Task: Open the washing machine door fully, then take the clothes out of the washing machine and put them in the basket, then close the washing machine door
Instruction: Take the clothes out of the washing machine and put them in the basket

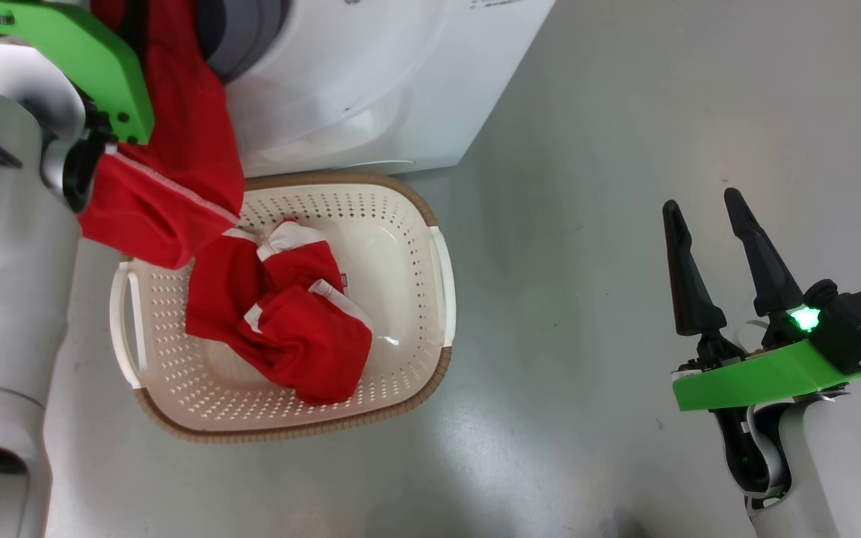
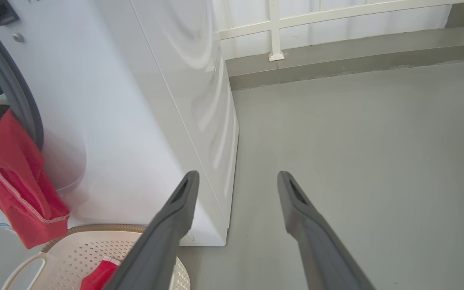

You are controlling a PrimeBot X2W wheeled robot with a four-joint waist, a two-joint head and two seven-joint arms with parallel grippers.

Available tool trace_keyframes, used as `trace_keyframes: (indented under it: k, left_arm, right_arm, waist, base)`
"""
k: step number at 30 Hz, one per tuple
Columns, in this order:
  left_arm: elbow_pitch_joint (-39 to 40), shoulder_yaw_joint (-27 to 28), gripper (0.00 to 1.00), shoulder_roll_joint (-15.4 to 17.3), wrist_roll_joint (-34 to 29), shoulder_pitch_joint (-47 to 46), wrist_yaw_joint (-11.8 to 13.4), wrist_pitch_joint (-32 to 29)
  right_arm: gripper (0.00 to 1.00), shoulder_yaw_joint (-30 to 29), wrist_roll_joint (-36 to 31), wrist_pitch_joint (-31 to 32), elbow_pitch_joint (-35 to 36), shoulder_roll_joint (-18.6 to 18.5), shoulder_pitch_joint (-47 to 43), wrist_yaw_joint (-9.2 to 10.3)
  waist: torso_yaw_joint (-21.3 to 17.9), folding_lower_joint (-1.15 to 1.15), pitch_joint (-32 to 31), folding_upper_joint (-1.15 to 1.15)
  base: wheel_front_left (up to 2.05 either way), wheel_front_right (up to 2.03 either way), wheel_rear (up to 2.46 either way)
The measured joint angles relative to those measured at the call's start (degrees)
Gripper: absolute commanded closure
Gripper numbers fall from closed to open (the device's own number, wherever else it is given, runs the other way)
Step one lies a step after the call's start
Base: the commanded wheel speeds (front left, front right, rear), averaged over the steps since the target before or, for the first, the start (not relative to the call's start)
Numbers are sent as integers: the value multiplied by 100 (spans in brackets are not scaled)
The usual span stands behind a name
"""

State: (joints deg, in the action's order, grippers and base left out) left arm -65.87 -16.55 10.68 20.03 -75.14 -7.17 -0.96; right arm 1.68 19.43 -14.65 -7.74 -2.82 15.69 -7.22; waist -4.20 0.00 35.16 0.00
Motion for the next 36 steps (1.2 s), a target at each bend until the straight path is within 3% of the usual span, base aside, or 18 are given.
trace_keyframes:
  k: [9, 10, 12, 14, 15, 16, 17, 26, 36]
  left_arm:
    - [-441, -246, 0, 35, 87, -240, 0, -44]
    - [-475, -261, 12, 35, 110, -252, 0, -44]
    - [-520, -303, 53, 44, 134, -261, 0, -42]
    - [-559, -348, 64, 59, 142, -261, 0, -33]
    - [-576, -365, 85, 62, 162, -261, 0, -9]
    - [-589, -385, 96, 63, 174, -263, 0, 15]
    - [-604, -403, 100, 63, 174, -263, 0, 44]
    - [-666, -459, 100, 33, 345, -270, -1, 370]
    - [-412, -360, 100, -83, 982, 13, -1, 1388]
  right_arm:
    - [0, 54, 25, 1, 1, 0, 8, 0]
    - [0, 54, 25, 1, 1, 0, 8, 0]
    - [0, 54, 31, 0, 2, 0, 8, 0]
    - [0, 52, 33, 1, 2, 0, 8, 0]
    - [0, 51, 33, 0, 3, 0, 8, 0]
    - [0, 48, 33, 0, 4, 0, 9, 0]
    - [0, 46, 33, 1, 3, 0, 9, 0]
    - [0, 2, 33, 1, 3, 0, 9, 0]
    - [0, -129, 15, 1, 1, -1, 4, 0]
  waist:
    - [-92, 0, 9, 0]
    - [-96, 0, 7, 0]
    - [-100, 0, 6, 0]
    - [-100, 0, 2, 0]
    - [-98, 0, 1, 0]
    - [-95, 0, 1, 0]
    - [-91, 0, -3, 0]
    - [-15, 0, -42, 0]
    - [135, 0, -209, 0]
  base:
    - [0, 0, 0]
    - [0, 0, 0]
    - [0, 0, 0]
    - [0, 0, 0]
    - [0, 0, 0]
    - [0, 0, 0]
    - [0, 0, 0]
    - [0, 0, 0]
    - [0, 0, 0]
